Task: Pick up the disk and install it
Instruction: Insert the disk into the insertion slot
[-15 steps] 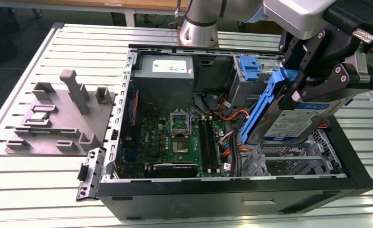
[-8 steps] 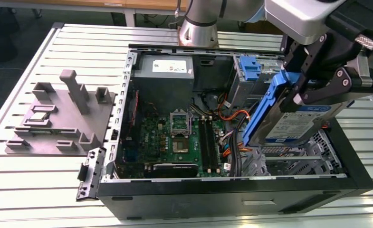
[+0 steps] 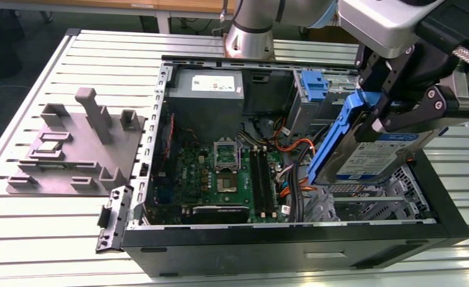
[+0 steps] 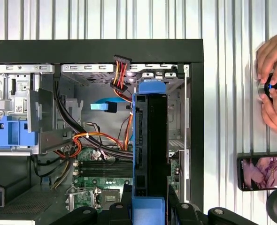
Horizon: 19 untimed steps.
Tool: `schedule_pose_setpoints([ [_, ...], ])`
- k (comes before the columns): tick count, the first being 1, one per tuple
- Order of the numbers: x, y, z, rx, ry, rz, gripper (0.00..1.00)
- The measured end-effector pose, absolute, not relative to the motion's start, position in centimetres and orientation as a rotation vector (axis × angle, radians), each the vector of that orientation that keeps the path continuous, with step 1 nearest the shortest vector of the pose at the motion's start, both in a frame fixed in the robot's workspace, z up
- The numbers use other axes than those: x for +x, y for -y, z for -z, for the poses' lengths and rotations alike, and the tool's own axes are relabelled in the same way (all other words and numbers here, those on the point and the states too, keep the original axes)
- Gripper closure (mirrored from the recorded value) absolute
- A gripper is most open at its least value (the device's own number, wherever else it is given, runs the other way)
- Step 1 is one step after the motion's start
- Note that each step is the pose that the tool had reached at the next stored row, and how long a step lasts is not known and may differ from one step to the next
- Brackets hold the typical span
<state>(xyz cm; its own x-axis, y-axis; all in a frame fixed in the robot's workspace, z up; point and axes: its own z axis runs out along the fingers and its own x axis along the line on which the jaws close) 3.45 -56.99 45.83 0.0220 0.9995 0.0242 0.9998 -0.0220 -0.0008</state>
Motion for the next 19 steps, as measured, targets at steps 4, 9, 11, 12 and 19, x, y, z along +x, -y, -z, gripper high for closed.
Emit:
schedule_pose_setpoints([
  [4, 3.7, 57.0, -45.8, -2.233, 2.184, 0.026, 0.64],
  [9, 4.2, 57.0, -45.8, -2.233, 2.185, 0.026, 0.64],
  [11, 4.3, 57.0, -45.7, -2.233, 2.185, 0.026, 0.64],
  [12, 4.3, 57.1, -45.6, -2.233, 2.185, 0.025, 0.64],
  [19, 4.7, 57.2, -45.4, -2.234, 2.186, 0.024, 0.64],
])
